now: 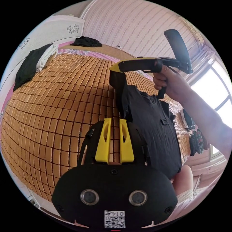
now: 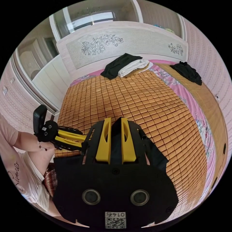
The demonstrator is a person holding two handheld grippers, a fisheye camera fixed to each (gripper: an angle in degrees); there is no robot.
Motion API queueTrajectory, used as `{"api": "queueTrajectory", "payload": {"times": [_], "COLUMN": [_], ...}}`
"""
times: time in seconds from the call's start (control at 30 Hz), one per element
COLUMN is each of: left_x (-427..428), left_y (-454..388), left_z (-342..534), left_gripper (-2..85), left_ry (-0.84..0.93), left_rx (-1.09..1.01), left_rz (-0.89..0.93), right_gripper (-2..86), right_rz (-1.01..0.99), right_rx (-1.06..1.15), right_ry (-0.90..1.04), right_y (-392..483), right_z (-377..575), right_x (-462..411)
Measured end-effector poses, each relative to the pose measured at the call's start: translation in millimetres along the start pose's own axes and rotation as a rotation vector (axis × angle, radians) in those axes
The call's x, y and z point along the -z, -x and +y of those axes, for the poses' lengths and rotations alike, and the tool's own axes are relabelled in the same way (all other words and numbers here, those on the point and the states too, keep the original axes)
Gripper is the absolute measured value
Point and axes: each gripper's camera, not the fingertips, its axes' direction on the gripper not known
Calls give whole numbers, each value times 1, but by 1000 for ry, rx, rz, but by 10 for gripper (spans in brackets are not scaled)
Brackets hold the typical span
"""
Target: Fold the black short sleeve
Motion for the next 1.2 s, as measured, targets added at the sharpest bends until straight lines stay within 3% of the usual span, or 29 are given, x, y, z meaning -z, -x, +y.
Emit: {"api": "queueTrajectory", "payload": {"times": [0.2, 0.27, 0.47, 0.53, 0.63, 0.73, 0.93, 1.2], "left_x": [-1, 0, -17, -37, -36, -32, -22, 9], "left_y": [-16, -18, -24, -25, -26, -31, -43, -51], "left_z": [-6, -8, -28, -34, -35, -35, -37, -44], "left_gripper": [57, 56, 52, 52, 46, 43, 39, 30], "left_ry": [3, -3, -4, 90, 96, 91, 81, 17], "left_rx": [-60, -60, -48, -38, -37, -30, -40, -19], "left_rz": [31, 45, 69, 23, 18, 19, 5, 41], "right_gripper": [64, 34, -2, -4, -6, -6, -5, 0], "right_rz": [-134, -2, 139, 181, 162, 452, 267, 21], "right_rx": [-6, -21, -36, -54, -72, -102, -236, -319], "right_ry": [39, 73, 299, 294, 256, 208, 158, -138], "right_y": [5, 9, 14, 15, 17, 21, 0, 28], "right_z": [-16, -21, -12, -6, 5, 26, 62, 145], "right_x": [0, -6, -78, -90, -89, -85, -73, -3]}}
